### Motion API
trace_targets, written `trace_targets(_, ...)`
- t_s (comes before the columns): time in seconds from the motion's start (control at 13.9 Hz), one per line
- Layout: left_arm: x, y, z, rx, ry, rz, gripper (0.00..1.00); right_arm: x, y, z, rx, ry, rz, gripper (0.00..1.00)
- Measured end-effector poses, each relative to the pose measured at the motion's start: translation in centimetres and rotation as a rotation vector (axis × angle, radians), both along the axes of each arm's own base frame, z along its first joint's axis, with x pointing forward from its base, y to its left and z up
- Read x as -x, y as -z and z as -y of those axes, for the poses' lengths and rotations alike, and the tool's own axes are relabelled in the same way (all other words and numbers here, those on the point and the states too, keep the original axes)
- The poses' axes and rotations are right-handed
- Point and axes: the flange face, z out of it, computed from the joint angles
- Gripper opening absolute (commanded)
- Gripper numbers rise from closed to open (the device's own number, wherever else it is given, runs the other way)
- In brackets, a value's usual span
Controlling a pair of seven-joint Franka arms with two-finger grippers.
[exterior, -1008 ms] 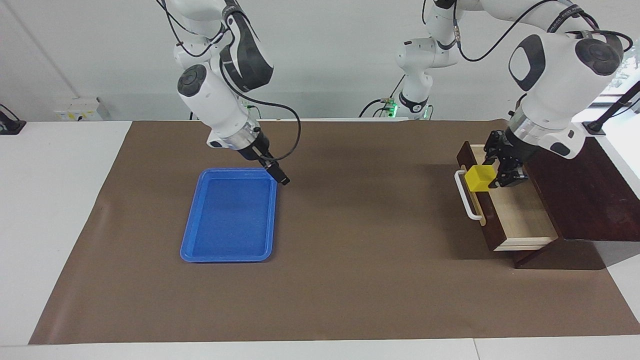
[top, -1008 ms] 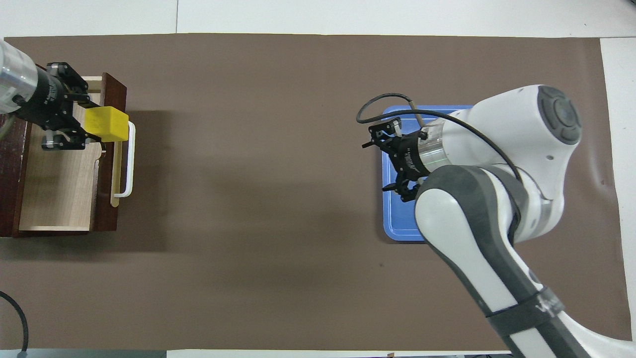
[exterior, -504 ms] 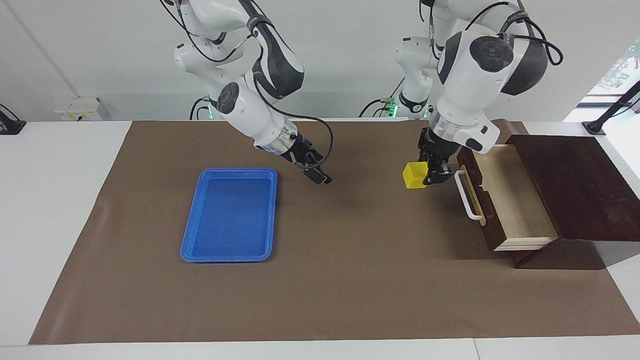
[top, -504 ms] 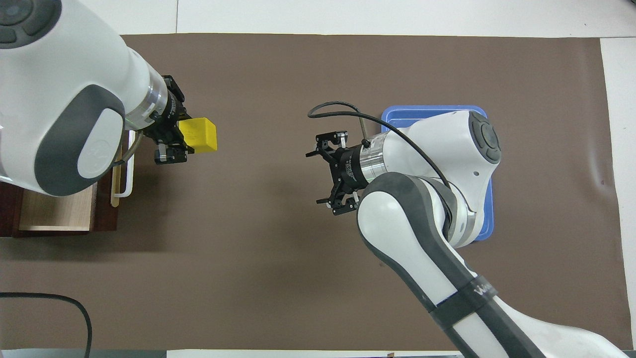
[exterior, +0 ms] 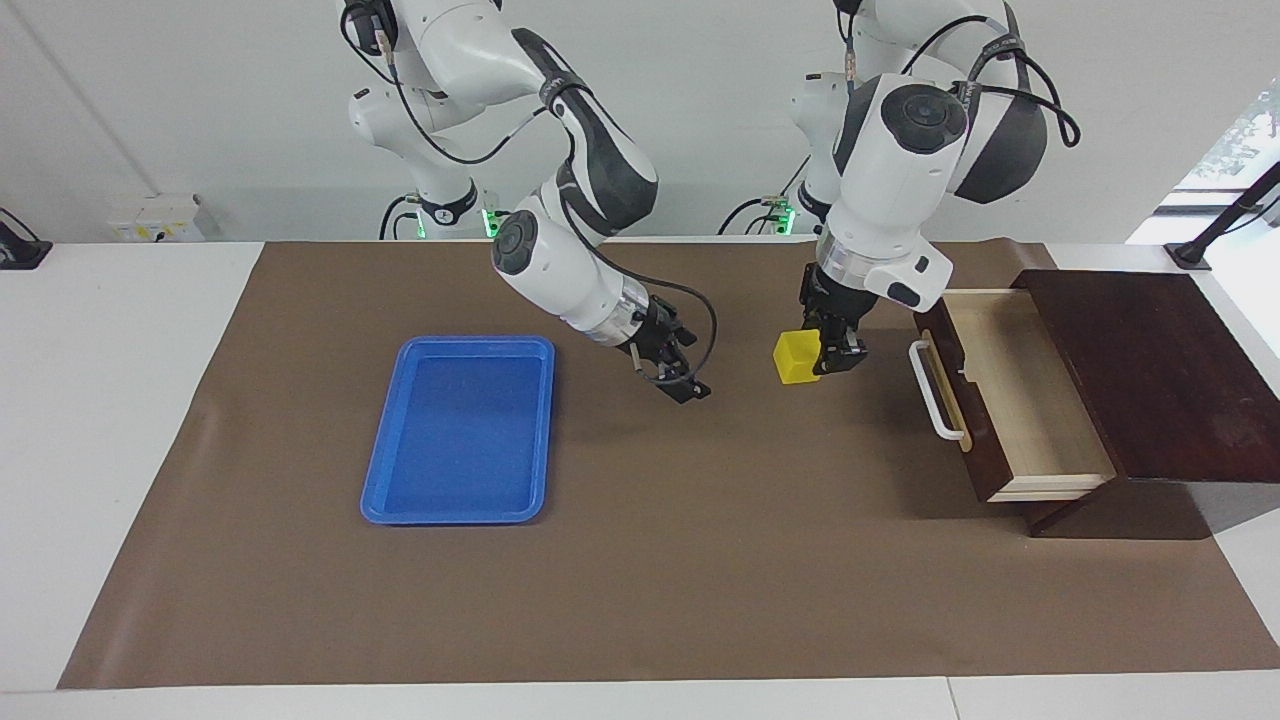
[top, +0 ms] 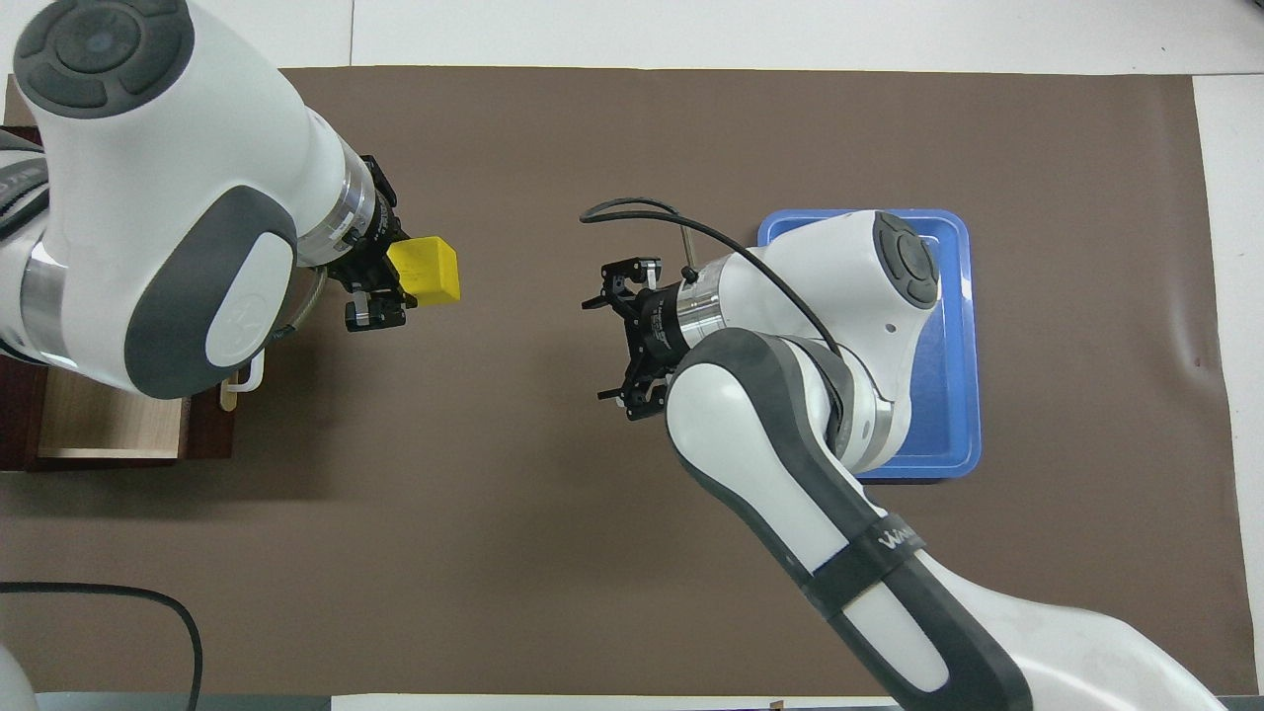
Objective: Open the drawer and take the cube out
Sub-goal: 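Grasp the cube with the right gripper while the left gripper holds it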
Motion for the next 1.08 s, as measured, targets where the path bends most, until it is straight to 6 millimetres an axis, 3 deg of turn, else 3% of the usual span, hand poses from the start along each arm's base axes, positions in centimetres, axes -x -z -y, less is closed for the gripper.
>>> trace_targets(0.43,0.4,1.1,1.2,0.003,-0.008,0.005,0.00,-3.2,-1.0,-3.1,-0.049,0.086,-0.023,1.00)
trace_targets(0.79,0.5,1.2,2.0,0.012,-0.017,0.024,0.00,-1.4,-1.2,-6.5,-0.054,0.056,-0.036,1.00)
trace_targets(1.08,0.7,1.3,2.6,0.013,-0.017,0.026,0.00,-1.0,-1.2,-7.0,-0.054,0.048,-0.038,1.00)
